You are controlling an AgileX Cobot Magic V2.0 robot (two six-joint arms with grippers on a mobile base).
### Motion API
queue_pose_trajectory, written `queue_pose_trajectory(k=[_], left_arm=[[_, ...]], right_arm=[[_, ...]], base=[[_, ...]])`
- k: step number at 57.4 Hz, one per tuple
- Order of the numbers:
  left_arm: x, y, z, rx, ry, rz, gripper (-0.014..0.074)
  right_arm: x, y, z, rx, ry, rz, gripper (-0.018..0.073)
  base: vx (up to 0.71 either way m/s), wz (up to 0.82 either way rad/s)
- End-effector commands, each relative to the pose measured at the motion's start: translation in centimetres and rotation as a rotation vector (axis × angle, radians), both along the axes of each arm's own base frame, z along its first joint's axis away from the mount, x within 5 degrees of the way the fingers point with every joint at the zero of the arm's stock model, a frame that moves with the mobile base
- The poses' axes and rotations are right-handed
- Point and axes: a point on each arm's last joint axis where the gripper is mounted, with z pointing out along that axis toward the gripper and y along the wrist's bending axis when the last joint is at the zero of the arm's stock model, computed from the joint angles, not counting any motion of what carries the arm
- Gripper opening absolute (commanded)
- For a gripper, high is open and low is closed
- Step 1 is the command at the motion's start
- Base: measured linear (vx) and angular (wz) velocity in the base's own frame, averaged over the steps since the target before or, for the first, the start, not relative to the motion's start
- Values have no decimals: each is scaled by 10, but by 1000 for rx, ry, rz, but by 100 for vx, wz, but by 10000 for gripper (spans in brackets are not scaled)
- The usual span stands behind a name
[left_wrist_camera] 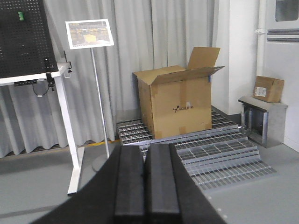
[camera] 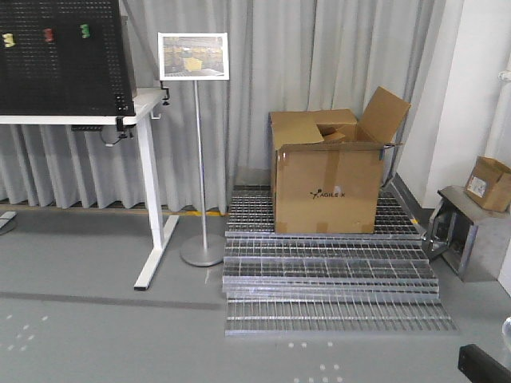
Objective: Pick beaker and place in left cabinet
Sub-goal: 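Drive past the cardboard box toward the open white cabinet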
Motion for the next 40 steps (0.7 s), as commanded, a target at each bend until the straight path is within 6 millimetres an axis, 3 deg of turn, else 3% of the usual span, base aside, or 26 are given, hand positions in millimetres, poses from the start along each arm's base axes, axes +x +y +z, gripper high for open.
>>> queue_pose_trajectory(k=[1, 22, 40], left_arm=[[-1, 0, 3, -32, -80, -4, 1], [-1, 0, 3, -32, -80, -4, 1], [-1, 0, 3, -32, -80, -4, 1]], right_arm=[[-1, 3, 15, 22, -83, 40, -4], [-1, 3, 15, 22, -83, 40, -4], [-1, 3, 15, 22, -83, 40, -4]], base=[[68, -8], [67, -19], [61, -51]])
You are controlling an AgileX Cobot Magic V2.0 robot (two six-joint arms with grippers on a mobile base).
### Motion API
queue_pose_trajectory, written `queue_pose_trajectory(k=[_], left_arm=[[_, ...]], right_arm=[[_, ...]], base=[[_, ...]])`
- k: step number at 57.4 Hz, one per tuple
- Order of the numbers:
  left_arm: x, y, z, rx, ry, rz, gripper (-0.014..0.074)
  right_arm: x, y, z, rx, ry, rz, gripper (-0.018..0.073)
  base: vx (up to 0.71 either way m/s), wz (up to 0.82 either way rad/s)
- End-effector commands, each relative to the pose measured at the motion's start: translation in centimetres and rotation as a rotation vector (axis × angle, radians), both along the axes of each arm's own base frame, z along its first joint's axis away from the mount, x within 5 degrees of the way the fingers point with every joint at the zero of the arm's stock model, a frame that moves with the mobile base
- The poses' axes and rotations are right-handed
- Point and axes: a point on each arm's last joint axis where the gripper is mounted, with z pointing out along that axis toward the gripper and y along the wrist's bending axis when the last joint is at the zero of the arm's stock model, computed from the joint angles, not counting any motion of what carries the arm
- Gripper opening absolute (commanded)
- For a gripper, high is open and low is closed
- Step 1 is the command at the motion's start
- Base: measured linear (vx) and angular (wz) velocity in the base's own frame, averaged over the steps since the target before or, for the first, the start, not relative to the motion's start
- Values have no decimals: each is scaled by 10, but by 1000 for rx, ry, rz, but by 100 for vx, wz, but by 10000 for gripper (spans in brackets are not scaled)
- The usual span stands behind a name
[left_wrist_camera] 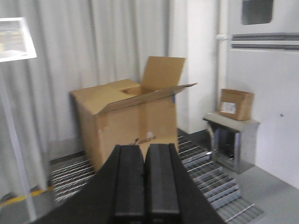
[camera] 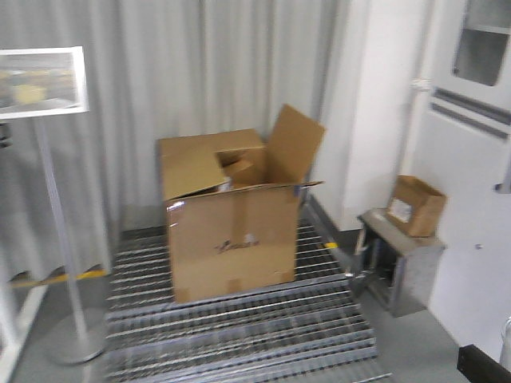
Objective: Pick beaker and place in left cabinet
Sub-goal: 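Drive past the cardboard box toward the open white cabinet, then approach the cabinet shelf and align with the blue tray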
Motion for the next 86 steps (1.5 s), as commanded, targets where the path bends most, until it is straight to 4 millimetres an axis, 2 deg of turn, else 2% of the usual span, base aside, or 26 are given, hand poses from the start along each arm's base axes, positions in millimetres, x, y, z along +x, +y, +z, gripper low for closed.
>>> queue_pose_trajectory(k=[1, 42, 86], left_arm=[[-1, 0, 3, -32, -80, -4, 1], [-1, 0, 3, -32, -80, -4, 1], [-1, 0, 3, -32, -80, -4, 1]], right_arm=[[-1, 3, 15, 22, -83, 40, -4], [-1, 3, 15, 22, -83, 40, -4], [-1, 3, 15, 22, -83, 40, -4]], base=[[57, -68], [47, -69], [23, -68]])
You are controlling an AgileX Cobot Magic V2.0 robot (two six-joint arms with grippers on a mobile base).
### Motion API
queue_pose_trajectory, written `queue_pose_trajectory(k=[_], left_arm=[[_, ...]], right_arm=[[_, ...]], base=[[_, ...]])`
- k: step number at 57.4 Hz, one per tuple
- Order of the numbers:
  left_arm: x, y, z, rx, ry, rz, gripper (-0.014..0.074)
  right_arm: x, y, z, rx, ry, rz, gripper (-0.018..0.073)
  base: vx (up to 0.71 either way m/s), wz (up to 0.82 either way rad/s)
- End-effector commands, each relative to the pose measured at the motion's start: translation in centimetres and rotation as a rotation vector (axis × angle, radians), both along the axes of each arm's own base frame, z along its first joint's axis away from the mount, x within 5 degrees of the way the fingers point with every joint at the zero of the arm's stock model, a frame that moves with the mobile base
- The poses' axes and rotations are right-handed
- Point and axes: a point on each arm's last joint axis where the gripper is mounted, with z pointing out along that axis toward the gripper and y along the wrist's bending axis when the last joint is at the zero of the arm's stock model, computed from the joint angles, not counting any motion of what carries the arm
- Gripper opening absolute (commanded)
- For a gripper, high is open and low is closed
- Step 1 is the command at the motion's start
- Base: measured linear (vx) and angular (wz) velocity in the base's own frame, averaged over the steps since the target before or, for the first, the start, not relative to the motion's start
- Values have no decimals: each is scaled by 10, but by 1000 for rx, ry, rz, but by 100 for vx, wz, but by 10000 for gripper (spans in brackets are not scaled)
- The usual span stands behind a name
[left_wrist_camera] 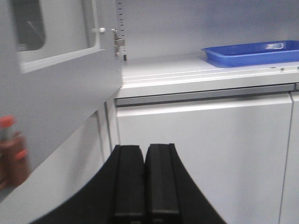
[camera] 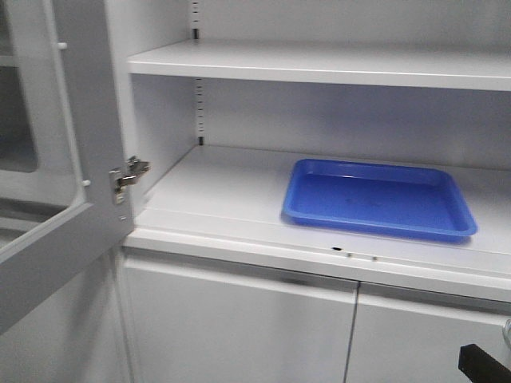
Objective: Pick beaker and place in left cabinet
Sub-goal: 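Approach the cabinet shelf and align with the blue tray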
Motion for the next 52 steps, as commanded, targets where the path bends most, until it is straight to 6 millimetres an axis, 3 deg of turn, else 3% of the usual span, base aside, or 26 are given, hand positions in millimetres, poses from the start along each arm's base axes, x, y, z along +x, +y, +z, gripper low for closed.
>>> queue_pose_trajectory(k=[1, 52], left_arm=[[-1, 0, 3, -32, -80, -4, 1], [-1, 0, 3, -32, -80, -4, 1]], right_arm=[[-1, 3, 15, 22, -83, 40, -4], [-1, 3, 15, 22, -83, 40, -4]], base=[[15, -36], [19, -12]])
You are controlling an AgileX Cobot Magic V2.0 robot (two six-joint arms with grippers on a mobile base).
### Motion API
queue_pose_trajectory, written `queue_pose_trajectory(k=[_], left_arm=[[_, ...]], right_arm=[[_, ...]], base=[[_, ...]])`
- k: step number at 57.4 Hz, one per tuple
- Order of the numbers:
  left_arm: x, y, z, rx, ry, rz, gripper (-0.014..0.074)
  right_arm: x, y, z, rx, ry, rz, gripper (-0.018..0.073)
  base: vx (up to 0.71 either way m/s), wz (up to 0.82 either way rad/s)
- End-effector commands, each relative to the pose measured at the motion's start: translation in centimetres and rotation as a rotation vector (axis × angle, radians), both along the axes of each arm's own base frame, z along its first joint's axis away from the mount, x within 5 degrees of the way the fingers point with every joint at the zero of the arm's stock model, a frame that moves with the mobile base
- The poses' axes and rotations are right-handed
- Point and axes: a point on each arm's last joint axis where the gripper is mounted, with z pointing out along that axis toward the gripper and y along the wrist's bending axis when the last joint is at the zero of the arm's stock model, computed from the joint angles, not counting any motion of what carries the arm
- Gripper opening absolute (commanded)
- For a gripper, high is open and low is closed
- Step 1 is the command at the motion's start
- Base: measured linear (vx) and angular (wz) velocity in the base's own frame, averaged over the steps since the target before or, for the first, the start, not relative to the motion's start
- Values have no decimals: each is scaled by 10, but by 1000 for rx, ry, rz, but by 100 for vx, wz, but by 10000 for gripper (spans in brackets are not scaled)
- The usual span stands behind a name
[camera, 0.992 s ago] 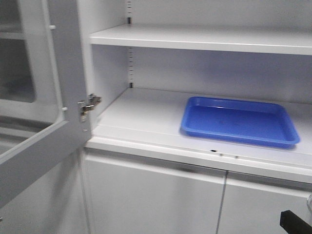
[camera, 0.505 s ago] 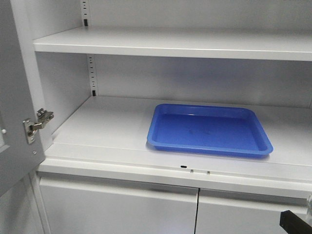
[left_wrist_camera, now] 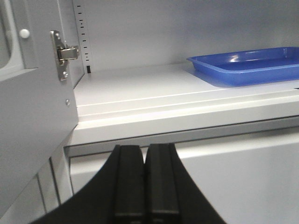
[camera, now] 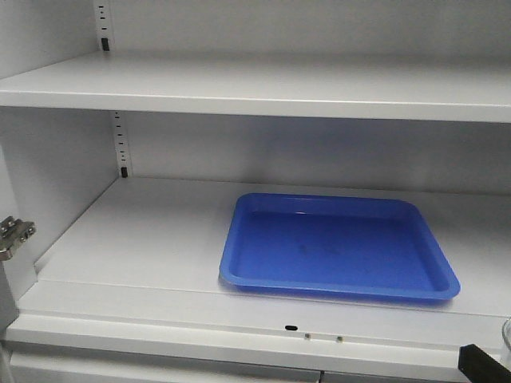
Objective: Pick beaker and place in left cabinet
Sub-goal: 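Approach the cabinet shelf and align with the blue tray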
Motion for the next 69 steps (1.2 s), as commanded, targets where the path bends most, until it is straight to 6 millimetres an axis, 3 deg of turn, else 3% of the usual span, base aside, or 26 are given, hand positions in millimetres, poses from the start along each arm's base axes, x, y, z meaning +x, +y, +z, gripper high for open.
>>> queue_pose_trajectory(k=[1, 69], left_arm=[[-1, 0, 3, -32, -80, -4, 1], [-1, 0, 3, -32, -80, -4, 1]], right_arm=[[-1, 3, 15, 22, -83, 40, -4], [-1, 3, 15, 22, -83, 40, -4]], base=[[21, -10], [8, -13]])
